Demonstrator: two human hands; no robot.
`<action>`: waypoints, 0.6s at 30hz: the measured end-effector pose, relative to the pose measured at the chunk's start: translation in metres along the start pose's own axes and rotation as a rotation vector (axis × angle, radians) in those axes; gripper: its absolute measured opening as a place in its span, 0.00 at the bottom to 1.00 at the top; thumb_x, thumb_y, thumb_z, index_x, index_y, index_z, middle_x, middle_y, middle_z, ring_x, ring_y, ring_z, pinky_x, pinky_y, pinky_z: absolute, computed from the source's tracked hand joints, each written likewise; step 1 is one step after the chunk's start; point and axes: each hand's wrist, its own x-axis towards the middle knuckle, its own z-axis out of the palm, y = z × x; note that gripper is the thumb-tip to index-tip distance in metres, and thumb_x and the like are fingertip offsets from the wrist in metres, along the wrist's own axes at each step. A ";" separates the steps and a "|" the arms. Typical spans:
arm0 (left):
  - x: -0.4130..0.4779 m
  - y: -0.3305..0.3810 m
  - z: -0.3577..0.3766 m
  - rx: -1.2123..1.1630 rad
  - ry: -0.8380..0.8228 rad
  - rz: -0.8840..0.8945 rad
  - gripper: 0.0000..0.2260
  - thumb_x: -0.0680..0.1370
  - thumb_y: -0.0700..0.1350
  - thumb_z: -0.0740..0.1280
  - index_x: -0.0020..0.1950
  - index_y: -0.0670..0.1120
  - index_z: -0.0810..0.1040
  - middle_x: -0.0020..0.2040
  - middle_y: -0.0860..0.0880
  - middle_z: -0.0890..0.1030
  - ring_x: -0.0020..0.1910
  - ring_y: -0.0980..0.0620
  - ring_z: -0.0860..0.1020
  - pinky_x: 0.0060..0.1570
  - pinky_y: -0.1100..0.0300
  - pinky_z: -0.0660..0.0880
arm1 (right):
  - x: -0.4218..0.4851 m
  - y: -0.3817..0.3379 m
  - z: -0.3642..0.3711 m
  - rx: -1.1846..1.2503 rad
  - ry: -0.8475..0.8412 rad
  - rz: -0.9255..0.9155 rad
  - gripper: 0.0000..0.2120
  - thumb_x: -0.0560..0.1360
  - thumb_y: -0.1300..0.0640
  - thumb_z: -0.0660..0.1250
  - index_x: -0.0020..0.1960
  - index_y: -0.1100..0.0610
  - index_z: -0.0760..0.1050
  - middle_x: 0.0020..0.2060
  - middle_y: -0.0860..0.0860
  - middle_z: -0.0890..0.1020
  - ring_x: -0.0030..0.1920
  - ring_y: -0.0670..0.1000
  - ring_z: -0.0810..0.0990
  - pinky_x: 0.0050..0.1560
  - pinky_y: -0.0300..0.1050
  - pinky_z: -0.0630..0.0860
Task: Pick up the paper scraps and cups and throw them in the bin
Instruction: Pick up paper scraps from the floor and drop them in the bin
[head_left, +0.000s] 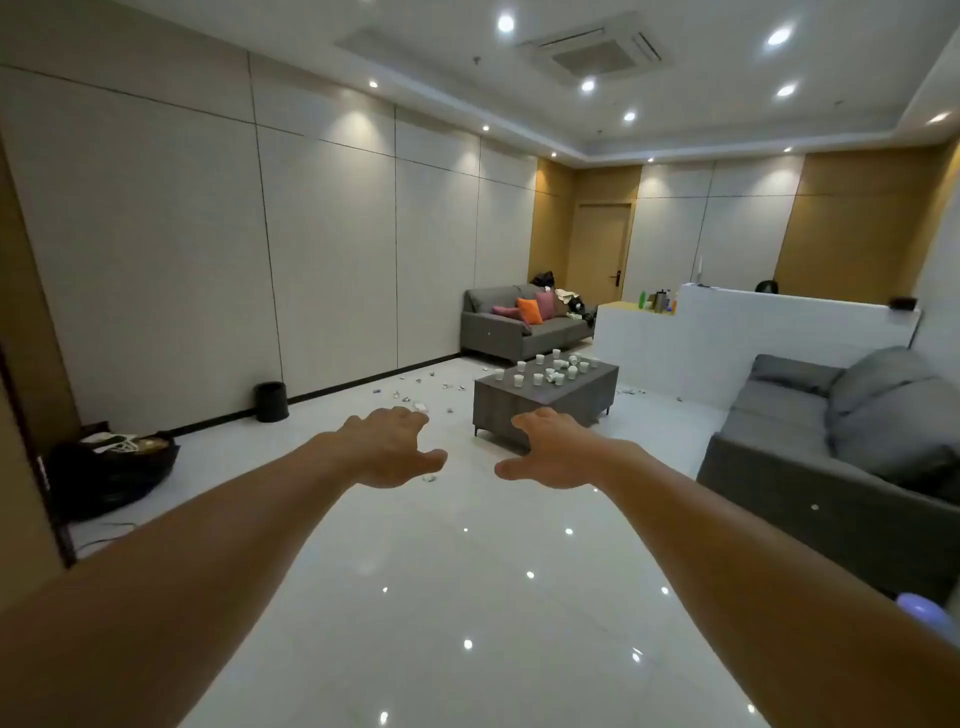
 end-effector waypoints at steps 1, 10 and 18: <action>0.015 0.001 0.002 0.000 -0.004 -0.002 0.33 0.77 0.65 0.55 0.77 0.51 0.54 0.78 0.50 0.57 0.75 0.48 0.57 0.71 0.48 0.58 | 0.015 0.008 -0.001 0.014 0.006 -0.005 0.42 0.74 0.35 0.66 0.78 0.54 0.54 0.76 0.54 0.60 0.74 0.59 0.59 0.71 0.58 0.64; 0.173 -0.011 -0.002 0.046 -0.008 -0.082 0.32 0.77 0.65 0.54 0.77 0.51 0.57 0.77 0.50 0.60 0.74 0.49 0.59 0.70 0.49 0.60 | 0.165 0.089 -0.029 0.012 -0.021 0.022 0.39 0.72 0.34 0.67 0.74 0.54 0.62 0.72 0.56 0.65 0.69 0.60 0.66 0.66 0.56 0.69; 0.302 -0.048 0.022 0.035 -0.062 -0.094 0.32 0.77 0.65 0.54 0.77 0.51 0.55 0.77 0.51 0.58 0.75 0.49 0.58 0.70 0.49 0.59 | 0.305 0.102 -0.013 0.005 -0.061 -0.014 0.43 0.72 0.34 0.66 0.78 0.52 0.54 0.76 0.55 0.59 0.74 0.60 0.58 0.71 0.59 0.63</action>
